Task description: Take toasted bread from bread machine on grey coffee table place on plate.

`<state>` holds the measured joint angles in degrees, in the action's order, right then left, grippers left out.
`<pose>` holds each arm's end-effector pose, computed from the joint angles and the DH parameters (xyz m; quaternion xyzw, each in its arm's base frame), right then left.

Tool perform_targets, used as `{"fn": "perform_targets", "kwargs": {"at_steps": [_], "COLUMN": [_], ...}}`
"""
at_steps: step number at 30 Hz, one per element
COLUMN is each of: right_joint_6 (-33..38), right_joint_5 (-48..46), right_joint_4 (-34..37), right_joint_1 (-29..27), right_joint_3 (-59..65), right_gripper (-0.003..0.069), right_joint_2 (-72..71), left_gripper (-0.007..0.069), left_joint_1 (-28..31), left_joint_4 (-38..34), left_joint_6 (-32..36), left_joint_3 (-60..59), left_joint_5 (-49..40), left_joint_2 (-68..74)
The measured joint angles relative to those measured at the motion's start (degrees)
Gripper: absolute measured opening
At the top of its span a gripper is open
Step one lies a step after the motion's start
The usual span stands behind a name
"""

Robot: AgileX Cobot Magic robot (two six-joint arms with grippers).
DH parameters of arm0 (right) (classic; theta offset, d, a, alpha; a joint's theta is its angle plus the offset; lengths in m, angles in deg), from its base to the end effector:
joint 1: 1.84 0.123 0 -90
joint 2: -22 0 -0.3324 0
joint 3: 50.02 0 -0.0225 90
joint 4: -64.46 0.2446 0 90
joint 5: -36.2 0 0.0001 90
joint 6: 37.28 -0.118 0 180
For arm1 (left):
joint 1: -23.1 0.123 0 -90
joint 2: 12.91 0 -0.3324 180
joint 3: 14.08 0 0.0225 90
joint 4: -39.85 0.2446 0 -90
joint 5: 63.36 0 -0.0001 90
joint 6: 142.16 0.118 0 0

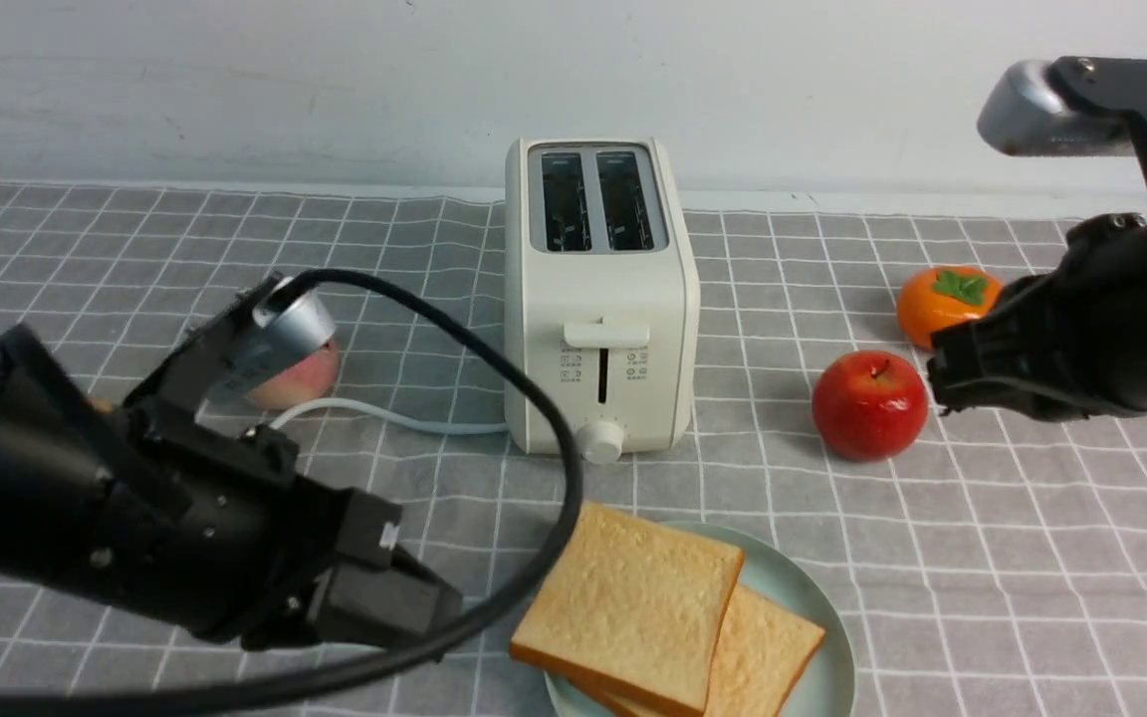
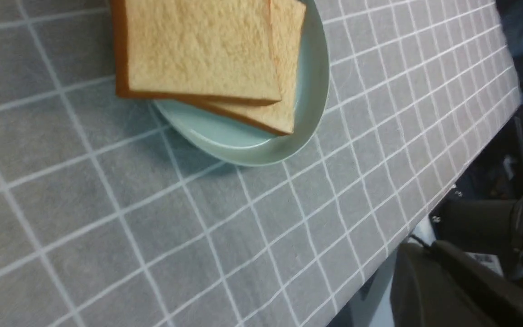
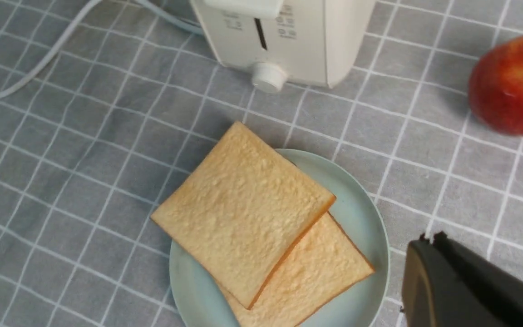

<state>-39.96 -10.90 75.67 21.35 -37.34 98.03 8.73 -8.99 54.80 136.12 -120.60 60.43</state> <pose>0.2194 0.1123 0.3905 -0.1300 0.9136 0.1728 0.3444 0.1706 -0.1209 0.3296 0.0870 0.9074 -0.3771 0.1637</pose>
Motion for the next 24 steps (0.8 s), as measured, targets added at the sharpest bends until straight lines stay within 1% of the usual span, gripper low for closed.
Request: {"fn": "perform_targets", "kwargs": {"at_steps": [2, 5, 8, 10, 11, 12, 13, 14, 16, 17, 18, 19, 21, 22, 23, 24], "right_joint_6": [-0.94, -1.18, -1.30, -1.30, -1.30, -1.30, -1.30, -1.30, -0.02, 0.12, 1.21, 1.21, 2.18, 2.18, 2.31, 2.68], "right_joint_5": [2.53, 11.81, 27.61, 36.84, 39.49, 40.62, 43.26, 43.39, 42.65, 42.46, 39.80, 39.80, 34.87, 34.87, 33.40, 32.67], "right_joint_4": [0.13, 0.57, 2.73, 4.98, 5.82, 6.10, 6.55, 6.50, 4.91, 4.66, 2.96, 2.96, -0.26, -0.26, -1.76, -4.10], "right_joint_1": [0.00, 0.00, 0.00, 0.00, 0.00, 0.00, 0.00, 0.00, 0.00, 0.00, 0.00, 0.00, 0.00, 0.00, 0.00, 0.00], "right_joint_3": [1.74, 6.81, 15.61, 21.87, 24.82, 25.39, 30.02, 30.49, 35.57, 35.88, 38.12, 38.32, 40.42, 40.42, 41.11, 41.89], "right_gripper": [-0.0019, -0.0019, -0.0019, -0.0019, -0.0019, -0.0019, -0.0019, -0.0019, -0.0017, -0.0017, -0.0017, -0.0017, -0.0016, -0.0016, -0.0016, -0.0016], "right_joint_2": [-1.54, -5.09, -9.74, -12.72, -14.25, -14.25, -17.17, -17.50, -21.91, -22.62, -25.57, -25.96, -31.25, -31.25, -32.91, -35.29], "left_gripper": [-0.0014, -0.0014, -0.0014, -0.0014, -0.0014, -0.0014, -0.0014, -0.0014, -0.0014, -0.0014, -0.0014, -0.0014, -0.0014, -0.0014, -0.0014, -0.0014], "left_joint_1": [-0.16, -0.16, -0.16, -0.16, -0.16, -0.16, -0.16, -0.16, -0.16, -0.16, -0.16, -0.16, -0.16, -0.16, -0.16, -0.16], "left_joint_4": [6.52, 14.50, 22.94, 27.78, 29.69, 30.00, 31.65, 31.94, 32.18, 32.18, 32.18, 32.18, 32.97, 33.30, 34.14, 36.55], "left_joint_6": [-6.50, -16.12, -27.22, -31.72, -33.44, -33.44, -35.92, -36.45, -39.59, -39.75, -40.66, -40.66, -40.88, -40.88, -40.93, -40.93], "left_joint_3": [-0.05, -0.05, -0.55, -1.20, -1.44, -1.52, -1.81, -1.81, -2.08, -2.08, -2.27, -2.27, -2.34, -2.38, -2.50, -3.15], "left_joint_5": [0.30, 0.66, -0.53, -2.63, -3.89, -4.12, -6.02, -6.26, -8.85, -8.85, -9.70, -9.75, -9.81, -9.69, -9.30, -7.49], "left_joint_2": [-4.49, -10.45, -17.81, -22.90, -25.53, -26.07, -29.83, -30.91, -38.22, -38.78, -43.68, -44.19, -50.12, -50.48, -52.11, -53.72]}}
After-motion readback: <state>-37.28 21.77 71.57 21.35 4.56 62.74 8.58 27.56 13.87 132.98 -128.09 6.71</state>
